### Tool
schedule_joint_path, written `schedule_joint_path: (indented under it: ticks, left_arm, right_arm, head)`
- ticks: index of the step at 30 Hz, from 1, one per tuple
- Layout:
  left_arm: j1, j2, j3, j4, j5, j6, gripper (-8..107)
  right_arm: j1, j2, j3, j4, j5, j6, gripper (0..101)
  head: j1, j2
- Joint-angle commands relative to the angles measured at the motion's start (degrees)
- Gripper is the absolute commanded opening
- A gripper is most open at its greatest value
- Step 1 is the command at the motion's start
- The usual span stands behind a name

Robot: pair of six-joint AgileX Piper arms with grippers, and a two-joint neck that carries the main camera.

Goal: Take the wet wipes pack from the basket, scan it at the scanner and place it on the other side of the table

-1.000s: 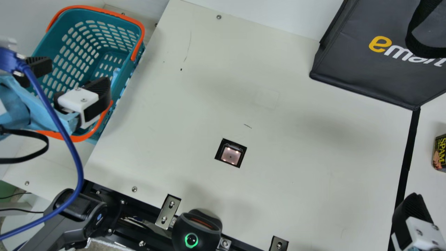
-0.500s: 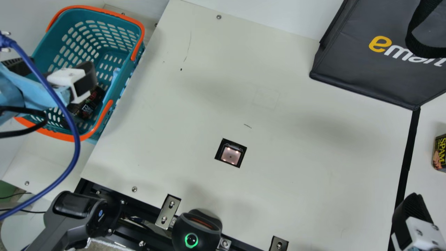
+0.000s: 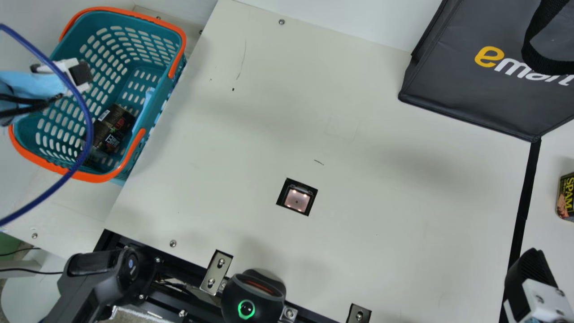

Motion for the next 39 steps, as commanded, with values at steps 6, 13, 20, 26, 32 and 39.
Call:
schedule_joint_path:
  ticks: [6,13,20,26,32,39]
  left_arm:
    - [8.43,7.99,-0.28,-3.15,-2.65,15.20,90]
    - [11.80,15.24,-1.20,-5.68,-5.04,27.10,90]
    - [12.88,22.49,-2.77,-8.01,-6.31,36.58,90]
    - [12.98,28.66,-4.74,-10.82,-5.31,43.62,90]
    - [13.03,35.19,-7.43,-13.34,-3.45,49.91,90]
    - [12.30,42.27,-10.04,-13.70,-2.73,53.84,90]
  right_arm:
    - [0.00,0.00,0.00,0.00,0.00,0.00,95]
    - [0.00,0.00,0.00,0.00,0.00,0.00,95]
    - [0.00,0.00,0.00,0.00,0.00,0.00,95]
    - [0.00,0.00,0.00,0.00,0.00,0.00,95]
    - [0.00,0.00,0.00,0.00,0.00,0.00,95]
    - [0.00,0.00,0.00,0.00,0.00,0.00,95]
  head:
    - [-1.66,0.23]
    - [-1.66,0.23]
    - [-1.66,0.23]
    - [-1.66,0.23]
    - [-1.66,0.23]
    - [-1.66,0.23]
